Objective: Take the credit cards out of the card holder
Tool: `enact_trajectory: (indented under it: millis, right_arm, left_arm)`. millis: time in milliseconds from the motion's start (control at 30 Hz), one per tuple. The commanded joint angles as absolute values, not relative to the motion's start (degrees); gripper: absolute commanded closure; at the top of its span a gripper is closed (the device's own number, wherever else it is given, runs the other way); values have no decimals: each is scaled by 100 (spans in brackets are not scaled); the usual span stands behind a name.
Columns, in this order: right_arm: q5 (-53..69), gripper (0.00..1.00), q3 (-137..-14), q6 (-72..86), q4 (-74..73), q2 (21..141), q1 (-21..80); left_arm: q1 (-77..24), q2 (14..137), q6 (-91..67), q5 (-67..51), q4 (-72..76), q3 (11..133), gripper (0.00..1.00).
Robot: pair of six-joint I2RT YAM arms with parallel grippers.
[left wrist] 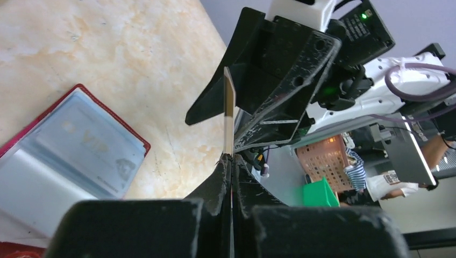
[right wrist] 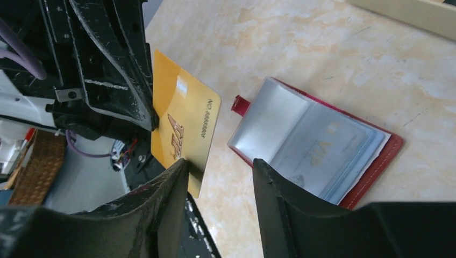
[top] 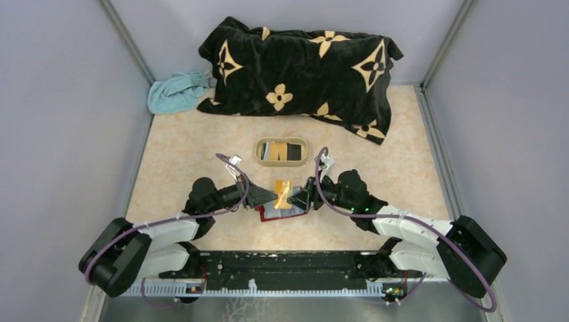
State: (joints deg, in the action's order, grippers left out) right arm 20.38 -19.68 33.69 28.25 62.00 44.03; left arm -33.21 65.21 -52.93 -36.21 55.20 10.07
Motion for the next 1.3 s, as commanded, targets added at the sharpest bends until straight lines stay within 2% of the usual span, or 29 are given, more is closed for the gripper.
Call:
enact_trajectory:
  millis: [0,167,200,367,400,533,633,733,833,1100,1267]
  right_arm:
    - [2363,61,-2259,3440,3459,6246,4395]
    - [2406,96,-2219,3442,3463,6036,4395]
    - [2380,100,-2210,3433,3455,5995,4395]
    - [2464,100,-2217,3439,3500,5948,4395]
    - [2477,100,-2222,3443,3506,5946,4396]
    - [2314,100,-2354,3399,3197,6004,4307]
    - [2284,100,-2455,3385,3203,6164,4034]
    - [2342,100,-2788,3339,3073,6490,3607]
    - [2405,100,-3644,3140,2459,7159,3144]
    - [2727,100,-5801,2617,1472,9462,2771]
    - [3123,100,-6436,2766,1722,10439,2681]
  left_arm:
    - [-3306,6841,-5892,-4187,7120,873,100]
    - [-3305,7069,-5808,-4146,7138,871,100]
    - [-3305,7112,-5800,-4129,7163,866,100]
    - [-3296,7310,-5781,-3973,7233,849,100]
    - [-3292,7331,-5764,-3935,7187,856,96]
    - [-3232,7199,-5541,-3718,6754,855,50]
    - [-3183,6680,-4891,-2926,5706,796,31]
    - [-3183,6014,-4319,-2121,4157,864,29]
    - [-3182,5533,-4037,-1682,3515,859,29]
    - [-3177,5371,-3913,-1623,3205,813,30]
    - [-3159,5261,-3990,-1530,3085,805,30]
